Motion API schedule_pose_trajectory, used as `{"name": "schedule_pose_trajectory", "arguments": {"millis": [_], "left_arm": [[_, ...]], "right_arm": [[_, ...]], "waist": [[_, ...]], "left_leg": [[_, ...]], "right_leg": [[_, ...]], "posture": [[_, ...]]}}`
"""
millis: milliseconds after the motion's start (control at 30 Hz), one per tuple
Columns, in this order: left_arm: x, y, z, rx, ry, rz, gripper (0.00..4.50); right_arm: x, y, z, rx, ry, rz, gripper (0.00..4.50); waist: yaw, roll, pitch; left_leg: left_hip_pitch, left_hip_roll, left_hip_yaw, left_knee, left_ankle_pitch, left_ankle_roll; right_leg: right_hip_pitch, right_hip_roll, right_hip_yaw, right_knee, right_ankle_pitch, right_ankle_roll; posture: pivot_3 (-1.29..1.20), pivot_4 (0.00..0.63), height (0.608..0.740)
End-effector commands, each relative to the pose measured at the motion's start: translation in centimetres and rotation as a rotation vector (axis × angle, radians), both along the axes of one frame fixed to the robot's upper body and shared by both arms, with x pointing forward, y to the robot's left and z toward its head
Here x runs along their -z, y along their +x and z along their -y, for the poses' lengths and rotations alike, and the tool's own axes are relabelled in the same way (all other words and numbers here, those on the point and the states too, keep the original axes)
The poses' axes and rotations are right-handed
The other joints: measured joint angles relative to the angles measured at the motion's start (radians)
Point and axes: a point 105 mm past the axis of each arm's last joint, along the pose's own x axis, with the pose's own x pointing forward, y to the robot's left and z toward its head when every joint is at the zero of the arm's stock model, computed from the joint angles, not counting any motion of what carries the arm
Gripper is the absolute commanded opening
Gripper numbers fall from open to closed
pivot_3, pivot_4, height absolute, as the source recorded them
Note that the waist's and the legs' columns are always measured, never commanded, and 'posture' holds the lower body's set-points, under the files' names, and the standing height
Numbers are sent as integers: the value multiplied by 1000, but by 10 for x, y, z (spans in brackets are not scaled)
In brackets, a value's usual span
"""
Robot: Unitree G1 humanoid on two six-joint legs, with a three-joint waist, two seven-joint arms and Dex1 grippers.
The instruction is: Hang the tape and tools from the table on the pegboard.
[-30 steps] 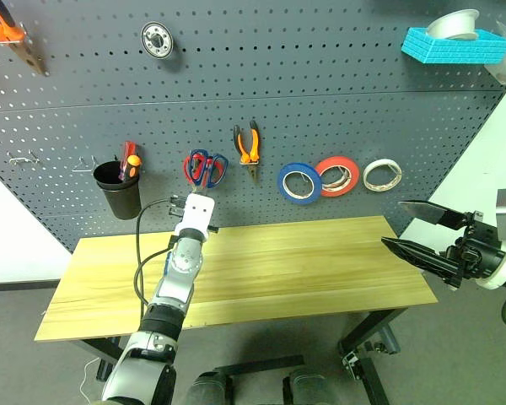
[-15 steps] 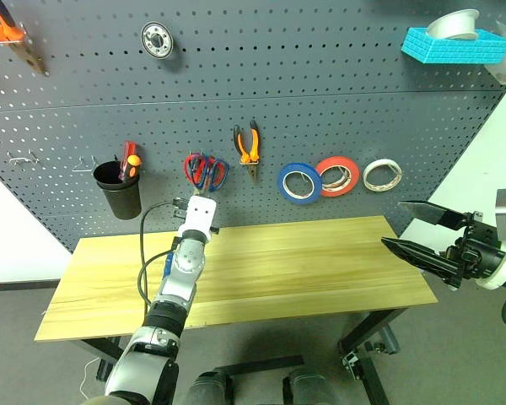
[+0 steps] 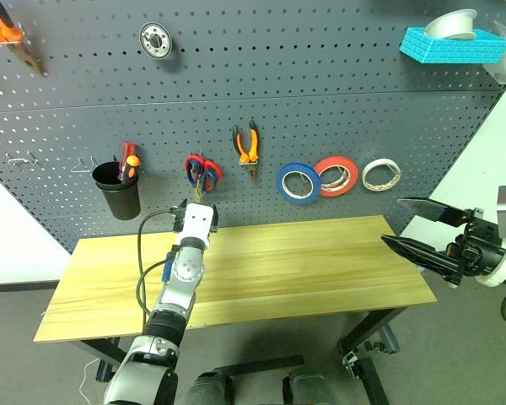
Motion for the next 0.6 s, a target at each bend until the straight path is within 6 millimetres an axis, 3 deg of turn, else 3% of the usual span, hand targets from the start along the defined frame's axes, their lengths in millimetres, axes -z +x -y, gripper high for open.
{"name": "schedule_pose_trajectory", "arguments": {"millis": [33,233,333,600], "left_arm": [[-11,-13,-4,7,29,47,3742],[-4,-37,-9,-27,19,-3,3742],[10,-48,-19,-70,23,-67,3742],[35,-38,-60,-250,-29,-240,3742]], "right_arm": [[-7,-1,0,0,-15,41,4500],[-6,-1,-1,-1,-13,40,4500],[-7,-2,-3,-20,-16,42,4500],[-15,-5,-10,-63,3,75,4500]], "waist": [[-1,1,0],[2,1,0],[1,1,0],[1,1,0]], "left_leg": [[0,0,0,0,0,0],[0,0,-1,1,-1,-2],[0,0,-1,1,-2,-2],[1,0,-1,1,-2,-2]], "right_leg": [[0,0,0,0,0,0],[1,-1,0,0,0,0],[1,-1,0,0,0,0],[1,0,-1,0,0,0]], "posture": [[-202,7,717],[-190,14,717],[-186,17,717],[-184,21,717]]}}
